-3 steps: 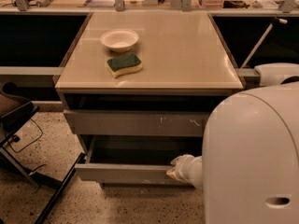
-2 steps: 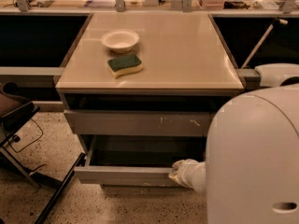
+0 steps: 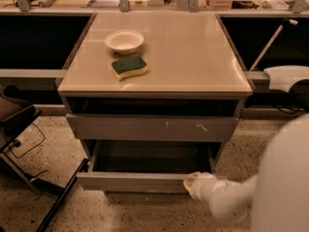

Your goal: Open middle drawer

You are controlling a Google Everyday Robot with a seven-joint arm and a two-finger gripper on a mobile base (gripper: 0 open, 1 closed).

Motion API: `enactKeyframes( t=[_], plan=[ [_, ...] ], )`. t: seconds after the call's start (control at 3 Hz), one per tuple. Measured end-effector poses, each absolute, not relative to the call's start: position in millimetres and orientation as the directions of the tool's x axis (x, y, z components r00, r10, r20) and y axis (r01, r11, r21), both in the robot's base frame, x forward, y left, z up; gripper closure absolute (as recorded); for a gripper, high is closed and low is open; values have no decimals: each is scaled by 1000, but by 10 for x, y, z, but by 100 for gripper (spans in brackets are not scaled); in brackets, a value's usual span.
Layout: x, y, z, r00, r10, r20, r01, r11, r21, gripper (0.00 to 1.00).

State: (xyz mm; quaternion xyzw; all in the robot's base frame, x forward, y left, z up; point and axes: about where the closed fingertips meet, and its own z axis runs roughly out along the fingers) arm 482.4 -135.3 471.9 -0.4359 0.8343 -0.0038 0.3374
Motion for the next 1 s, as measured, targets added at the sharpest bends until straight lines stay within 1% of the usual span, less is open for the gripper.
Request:
enactKeyframes(
  t=[0.33,0.67,1.0],
  plan=[
    [3981,-1569,4666,-438,-657,-613,-675,691,-259,100],
    [3610,-1644,4671,-441,-638,-631,-660,707,-253,81],
    [3611,-1644,4671,-441,-638,-631,-660,707,-253,58]
  ],
)
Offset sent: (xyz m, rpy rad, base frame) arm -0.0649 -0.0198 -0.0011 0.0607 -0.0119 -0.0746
